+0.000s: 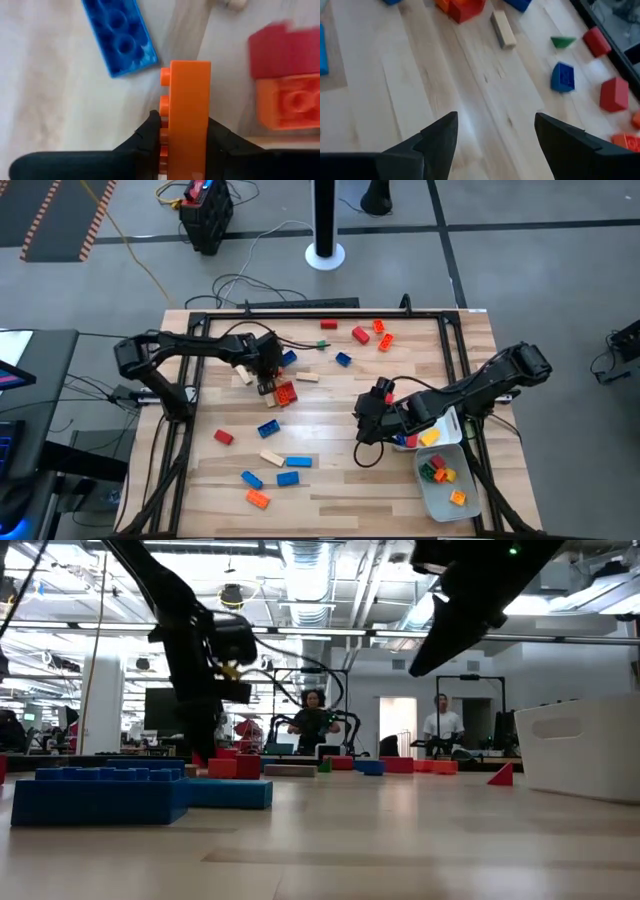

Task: Sort blocks by size
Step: Put the 8 stud orange game piece into the white bin

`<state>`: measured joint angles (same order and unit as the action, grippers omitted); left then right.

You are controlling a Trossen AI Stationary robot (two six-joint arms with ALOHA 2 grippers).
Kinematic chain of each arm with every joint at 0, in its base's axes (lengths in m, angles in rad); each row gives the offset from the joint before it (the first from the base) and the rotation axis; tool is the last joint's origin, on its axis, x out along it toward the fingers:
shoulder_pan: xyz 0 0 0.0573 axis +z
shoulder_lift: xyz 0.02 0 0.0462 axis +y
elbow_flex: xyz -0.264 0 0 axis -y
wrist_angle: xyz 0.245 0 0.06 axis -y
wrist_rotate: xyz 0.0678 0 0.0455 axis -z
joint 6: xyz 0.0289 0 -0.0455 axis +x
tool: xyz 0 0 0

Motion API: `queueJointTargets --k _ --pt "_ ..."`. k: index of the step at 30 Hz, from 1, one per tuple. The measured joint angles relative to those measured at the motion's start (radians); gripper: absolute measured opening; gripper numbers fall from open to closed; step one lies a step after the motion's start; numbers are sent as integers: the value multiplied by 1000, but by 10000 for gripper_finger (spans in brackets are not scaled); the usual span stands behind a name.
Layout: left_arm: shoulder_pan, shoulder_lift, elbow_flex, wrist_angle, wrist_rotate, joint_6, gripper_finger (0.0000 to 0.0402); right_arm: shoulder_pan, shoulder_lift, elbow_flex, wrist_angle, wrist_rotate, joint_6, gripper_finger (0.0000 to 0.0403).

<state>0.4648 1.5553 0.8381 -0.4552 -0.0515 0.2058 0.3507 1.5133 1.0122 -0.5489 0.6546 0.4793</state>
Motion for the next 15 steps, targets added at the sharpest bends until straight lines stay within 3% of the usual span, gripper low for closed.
queueJointTargets --k 3,6,9,15 --pt "-8 -90 1 2 23 -9 81 19 -19 0 -57 26 40 290" --pt "-46 -173 1 52 82 -24 81 33 -24 -13 10 109 22 290" --pt "-105 -223 -23 186 133 -36 81 24 -21 -64 282 193 -95 290" --pt "-260 -227 -112 552 171 -64 87 -24 -20 -196 903 128 -423 290"
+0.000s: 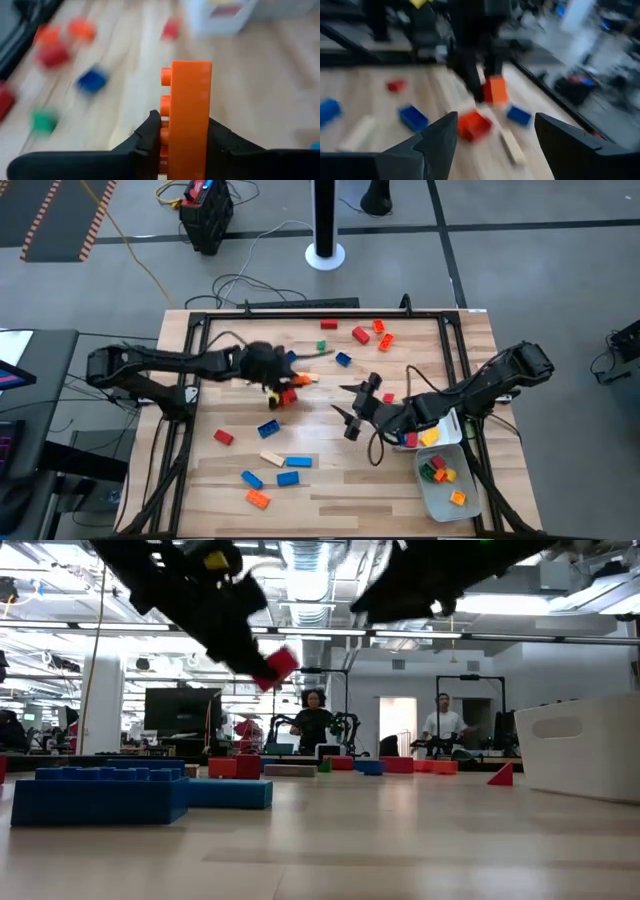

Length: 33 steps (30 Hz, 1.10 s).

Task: Sort blocks by size
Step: Put the 8 stud orange game piece into the white bin

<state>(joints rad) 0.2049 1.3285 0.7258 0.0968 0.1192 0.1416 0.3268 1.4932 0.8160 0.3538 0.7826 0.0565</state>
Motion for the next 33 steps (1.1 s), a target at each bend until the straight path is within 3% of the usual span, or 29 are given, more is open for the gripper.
queueJointTargets --k 5,8,14,25,33 --pt "-107 0 -57 271 8 -32 89 -47 0 -10 176 -188 -92 291" --pt "-149 0 -58 348 7 -31 90 -62 0 -10 253 -240 -130 291" --pt "-185 0 -58 476 4 -32 92 -58 0 -6 384 -260 -237 291" --pt "-188 32 -44 641 -9 -56 93 -61 0 49 387 -311 -296 292" --pt "-223 137 56 666 -8 -2 93 -75 1 53 373 -312 -301 292"
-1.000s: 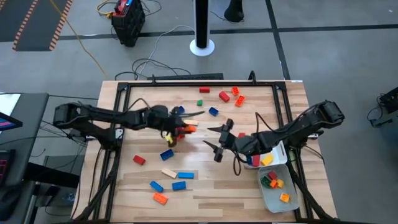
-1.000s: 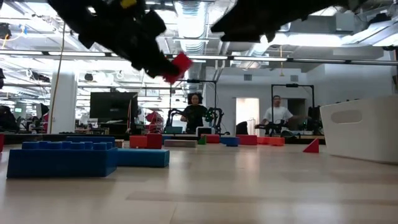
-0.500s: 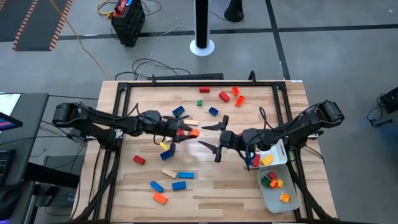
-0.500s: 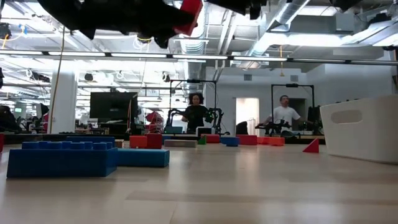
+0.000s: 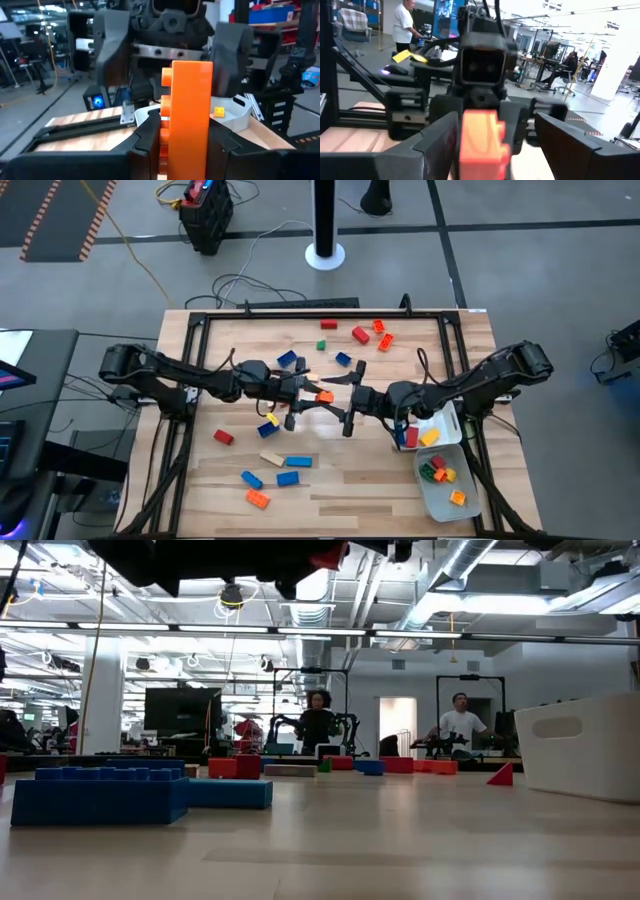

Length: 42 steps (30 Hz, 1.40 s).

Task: Sort blocks by size
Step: Put the 8 stud orange game piece into the white bin

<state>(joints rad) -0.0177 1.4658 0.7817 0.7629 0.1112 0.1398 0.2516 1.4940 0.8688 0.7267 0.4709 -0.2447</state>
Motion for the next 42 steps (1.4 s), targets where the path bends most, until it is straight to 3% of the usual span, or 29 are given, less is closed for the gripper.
queueJointTargets --k 5,9,16,20,23,27,31,36,40,42 --pt "-1 13 21 12 1 8 93 2 0 0 -3 0 0 288" --pt "-1 12 21 14 0 9 93 1 0 0 -12 0 0 259" --pt "-1 11 21 -10 -31 10 97 -2 0 0 -42 -5 13 108" --pt "-1 3 22 -104 -81 19 134 -4 -8 0 -145 15 15 110" --pt "0 -36 22 -229 -127 18 183 26 -69 33 -367 113 73 110" --pt "-1 -109 22 -459 -181 10 238 85 -178 122 -736 157 264 110" --pt "-14 -163 17 -653 -184 -32 254 174 -246 160 -1132 155 566 110" --pt "-52 -164 -114 -592 -183 -72 250 304 -306 166 -1629 94 1115 110" --pt "-55 -159 -207 -488 -216 -80 246 392 -310 166 -1843 93 1463 110" --pt "-49 -158 -226 -497 -244 -80 245 410 -304 158 -1886 70 1553 110"
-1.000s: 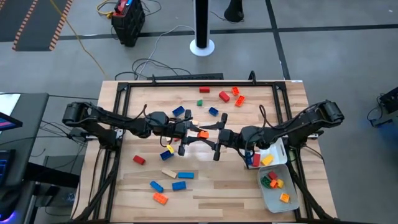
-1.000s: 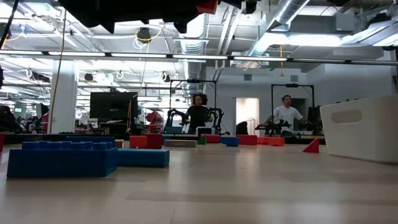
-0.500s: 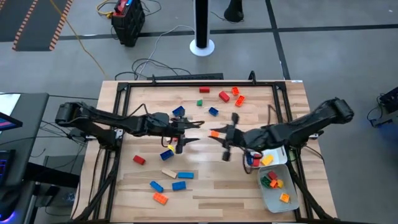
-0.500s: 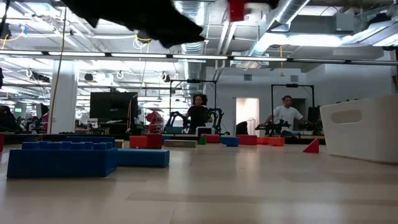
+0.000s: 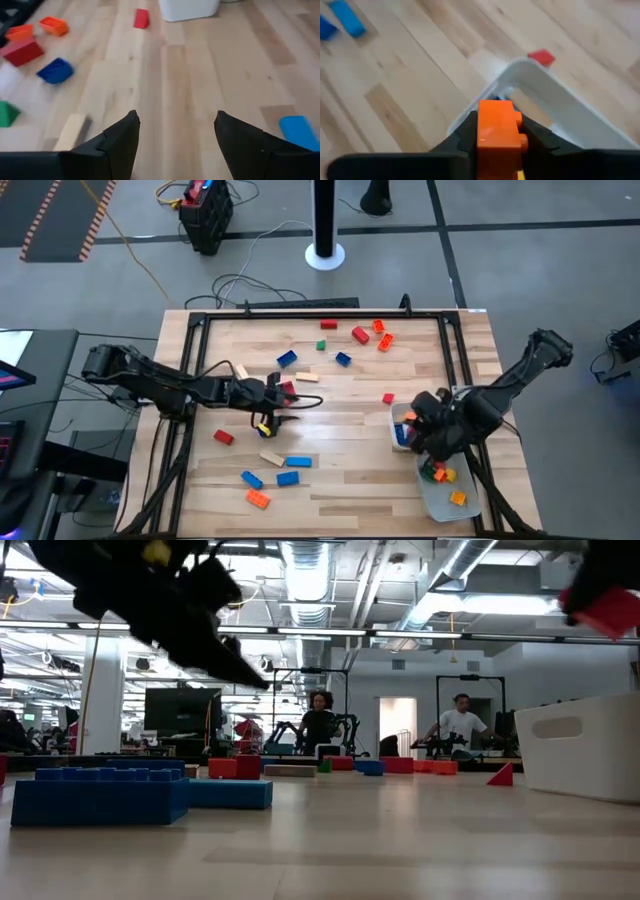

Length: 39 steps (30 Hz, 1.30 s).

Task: Sort blocks by size
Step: Put the 8 stud orange game piece into the white bin, then put the 8 stud blue game piece into the white bin

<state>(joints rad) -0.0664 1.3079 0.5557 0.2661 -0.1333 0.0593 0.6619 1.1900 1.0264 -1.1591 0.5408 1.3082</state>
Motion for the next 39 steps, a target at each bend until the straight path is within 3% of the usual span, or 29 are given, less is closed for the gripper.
queueJointTargets --k 2,8,11,14,19,23,29,39 --pt "8 -2 -5 -5 -7 0 245 7 16 -14 -10 -50 37 133" --pt "14 -2 -5 -62 -3 -3 244 -26 32 -23 -22 -148 76 294" --pt "1 -1 -5 -140 83 -14 244 -55 33 -3 -13 -149 75 329" --pt "-45 14 -5 -158 100 -80 244 -82 51 13 68 -79 -16 332" --pt "-157 75 33 -220 24 -99 244 -161 127 15 273 112 -286 313" --pt "-210 114 112 -295 14 -148 244 -237 209 15 353 116 -404 304" --pt "-209 110 172 -555 -141 -250 244 -278 286 14 458 75 -516 302" --pt "-163 117 167 -687 -96 -407 244 -275 281 14 497 61 -556 302"
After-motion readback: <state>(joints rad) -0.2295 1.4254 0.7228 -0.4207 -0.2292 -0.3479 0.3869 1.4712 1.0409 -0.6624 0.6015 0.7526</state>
